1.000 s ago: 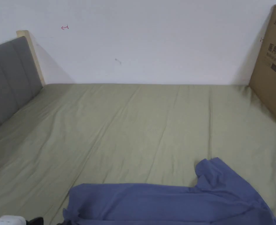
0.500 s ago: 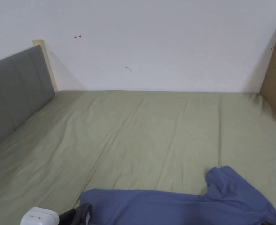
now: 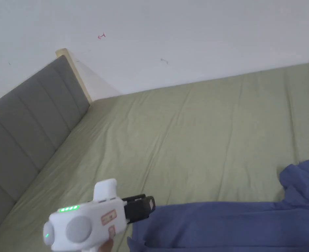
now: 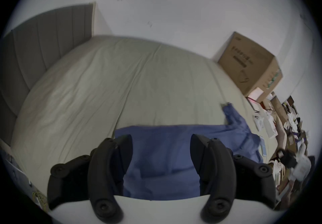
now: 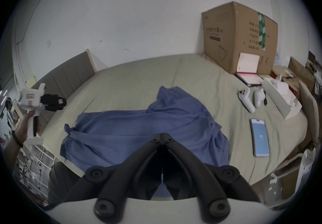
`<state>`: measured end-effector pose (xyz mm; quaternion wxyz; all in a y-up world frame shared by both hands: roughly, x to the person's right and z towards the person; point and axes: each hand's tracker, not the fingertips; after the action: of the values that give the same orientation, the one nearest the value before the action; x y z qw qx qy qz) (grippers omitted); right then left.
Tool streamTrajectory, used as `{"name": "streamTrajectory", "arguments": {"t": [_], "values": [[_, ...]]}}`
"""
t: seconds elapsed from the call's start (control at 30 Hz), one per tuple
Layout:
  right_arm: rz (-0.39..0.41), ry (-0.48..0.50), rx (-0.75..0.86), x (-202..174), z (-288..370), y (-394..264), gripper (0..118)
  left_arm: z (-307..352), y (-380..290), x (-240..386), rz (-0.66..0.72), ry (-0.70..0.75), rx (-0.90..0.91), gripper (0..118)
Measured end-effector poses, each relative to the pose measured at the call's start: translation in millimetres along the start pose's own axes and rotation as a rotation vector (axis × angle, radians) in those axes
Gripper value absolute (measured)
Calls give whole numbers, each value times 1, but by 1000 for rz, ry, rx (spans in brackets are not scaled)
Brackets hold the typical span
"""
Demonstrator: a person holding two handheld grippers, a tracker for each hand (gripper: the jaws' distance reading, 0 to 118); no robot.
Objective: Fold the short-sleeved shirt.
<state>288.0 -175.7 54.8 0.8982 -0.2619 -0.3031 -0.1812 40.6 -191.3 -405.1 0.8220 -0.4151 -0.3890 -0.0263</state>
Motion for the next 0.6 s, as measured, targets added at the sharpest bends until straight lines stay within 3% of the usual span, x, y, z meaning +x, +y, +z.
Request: {"name": "streamTrajectory", "arguments": {"t": [0.2,0.27,0.33,0.43,0.5,0.6], "values": [[-56,-53,-67,22,-9,-9,0,-94,11,-42,101,88,-170,70],[-81,-69,-85,28,-10,-12,0,-108,3,-49,133,104,-190,60],[-92,-81,-98,33,-11,-14,0,-118,-4,-52,148,110,-212,38],[-94,-93,-110,36,-14,-13,0,-125,-11,-48,84,159,-214,25],[-93,-93,-114,38,-17,-11,0,-129,-10,-48,84,168,-226,2],[-84,-79,-108,40,-25,3,0,-135,-11,-38,62,189,-250,1]]}}
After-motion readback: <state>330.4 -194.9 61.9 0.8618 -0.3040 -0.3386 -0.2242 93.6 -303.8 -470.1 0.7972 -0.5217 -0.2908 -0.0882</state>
